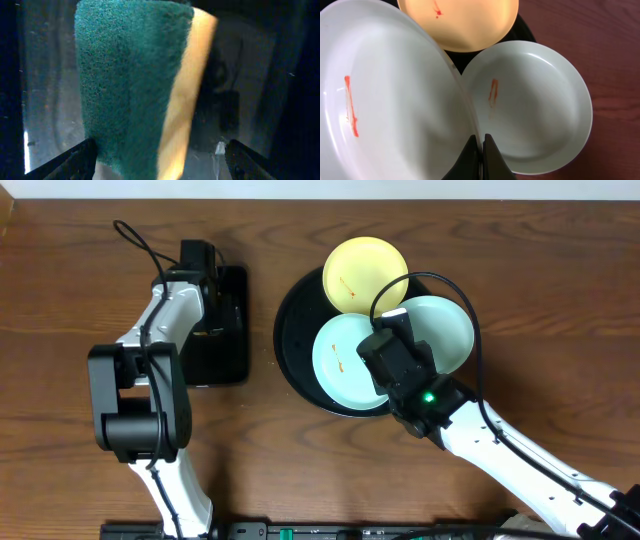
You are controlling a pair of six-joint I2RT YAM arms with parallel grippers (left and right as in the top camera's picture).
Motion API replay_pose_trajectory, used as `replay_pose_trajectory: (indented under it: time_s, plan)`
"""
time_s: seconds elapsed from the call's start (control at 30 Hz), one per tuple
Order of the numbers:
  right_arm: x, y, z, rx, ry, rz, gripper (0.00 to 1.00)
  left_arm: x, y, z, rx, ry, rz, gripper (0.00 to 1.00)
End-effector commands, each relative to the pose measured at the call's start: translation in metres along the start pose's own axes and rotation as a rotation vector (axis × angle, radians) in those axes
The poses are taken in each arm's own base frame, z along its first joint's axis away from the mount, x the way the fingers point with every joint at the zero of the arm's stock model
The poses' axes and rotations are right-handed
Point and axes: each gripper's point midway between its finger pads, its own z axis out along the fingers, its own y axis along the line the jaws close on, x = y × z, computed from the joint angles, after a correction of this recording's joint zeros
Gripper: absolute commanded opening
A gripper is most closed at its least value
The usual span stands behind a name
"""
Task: Clean dirty plates on tray and stack at the side
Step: 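Grasp the green sponge with the left gripper and lift it from the tray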
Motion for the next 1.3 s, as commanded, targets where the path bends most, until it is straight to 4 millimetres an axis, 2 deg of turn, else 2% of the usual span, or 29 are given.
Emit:
replay_pose_trajectory:
  time_s: [0.0, 0.2, 0.3, 0.5, 0.6, 0.83, 0.97, 1.13, 1.23, 1.27]
  plan:
    - [-0.005, -0.002, -0.001, 0.006, -0.011, 0.005, 0.01, 0.003, 0.01, 0.015, -0.034, 0.016, -0.021, 0.81]
    - [-0.005, -0.002, -0.001, 0.006, -0.011, 0.005, 0.01, -0.002, 0.01, 0.004, -0.029, -0.01, -0.023, 0.8]
    - [-0.005, -0.002, -0.001, 0.006, -0.011, 0.005, 0.01, -0.01, 0.011, -0.014, -0.023, -0.049, -0.028, 0.8]
    - [-0.005, -0.002, -0.001, 0.006, -0.011, 0.004, 0.01, -0.032, 0.011, -0.07, 0.013, -0.188, -0.058, 0.81]
    - [-0.005, -0.002, -0.001, 0.006, -0.011, 0.004, 0.01, -0.029, 0.01, -0.062, 0.017, -0.165, -0.093, 0.84]
    - [-0.005, -0.002, -0.001, 0.006, -0.01, 0.004, 0.01, -0.01, 0.007, -0.003, -0.004, -0.045, -0.08, 0.84]
    - [-0.005, -0.002, -0.001, 0.007, -0.01, 0.004, 0.01, -0.003, 0.007, 0.009, -0.01, -0.01, -0.076, 0.73]
    - [-0.005, -0.002, -0.001, 0.007, -0.01, 0.004, 0.01, -0.003, 0.007, 0.008, -0.01, -0.011, -0.076, 0.35]
    - [-0.005, -0.002, -0.001, 0.007, -0.01, 0.004, 0.01, -0.001, 0.007, 0.008, -0.011, -0.004, -0.075, 0.19]
    - [-0.005, -0.002, -0.001, 0.007, -0.01, 0.004, 0.01, 0.0, 0.007, 0.008, -0.012, -0.002, -0.075, 0.08]
